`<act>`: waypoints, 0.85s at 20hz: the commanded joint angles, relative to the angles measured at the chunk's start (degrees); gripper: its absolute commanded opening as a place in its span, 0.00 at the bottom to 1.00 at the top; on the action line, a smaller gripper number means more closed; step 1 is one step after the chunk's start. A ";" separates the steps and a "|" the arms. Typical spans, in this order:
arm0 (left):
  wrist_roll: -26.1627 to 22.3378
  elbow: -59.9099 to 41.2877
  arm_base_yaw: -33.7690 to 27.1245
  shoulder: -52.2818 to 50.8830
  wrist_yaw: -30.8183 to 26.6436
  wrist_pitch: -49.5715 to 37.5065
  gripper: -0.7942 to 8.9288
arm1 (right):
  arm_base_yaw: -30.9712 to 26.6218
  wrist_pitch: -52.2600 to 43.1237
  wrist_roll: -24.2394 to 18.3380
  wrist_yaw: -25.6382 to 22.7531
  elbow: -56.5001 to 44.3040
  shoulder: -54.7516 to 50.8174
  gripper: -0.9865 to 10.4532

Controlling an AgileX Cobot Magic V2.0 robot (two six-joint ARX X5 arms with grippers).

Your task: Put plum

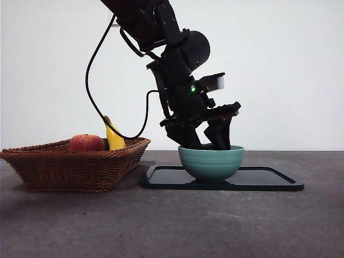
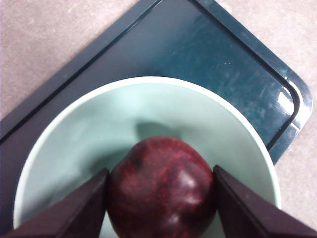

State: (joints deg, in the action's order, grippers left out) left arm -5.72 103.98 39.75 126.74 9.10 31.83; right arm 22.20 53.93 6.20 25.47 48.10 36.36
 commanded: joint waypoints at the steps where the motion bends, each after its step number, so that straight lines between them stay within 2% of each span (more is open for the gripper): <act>1: -0.90 1.73 0.55 1.88 -0.24 -0.15 0.30 | 0.35 -0.39 -0.74 -0.02 0.31 0.17 0.27; 8: -0.72 1.84 0.09 -2.29 -0.24 -0.20 0.30 | 0.33 -0.79 -0.90 -0.04 0.31 0.17 0.27; 17: -0.44 1.84 -2.56 -20.15 -0.24 4.11 0.30 | 0.33 -1.36 -0.92 -0.04 0.31 0.17 0.27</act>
State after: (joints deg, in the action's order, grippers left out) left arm -5.69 103.98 36.86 106.69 8.93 36.32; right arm 22.20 53.21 5.80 25.45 48.10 36.36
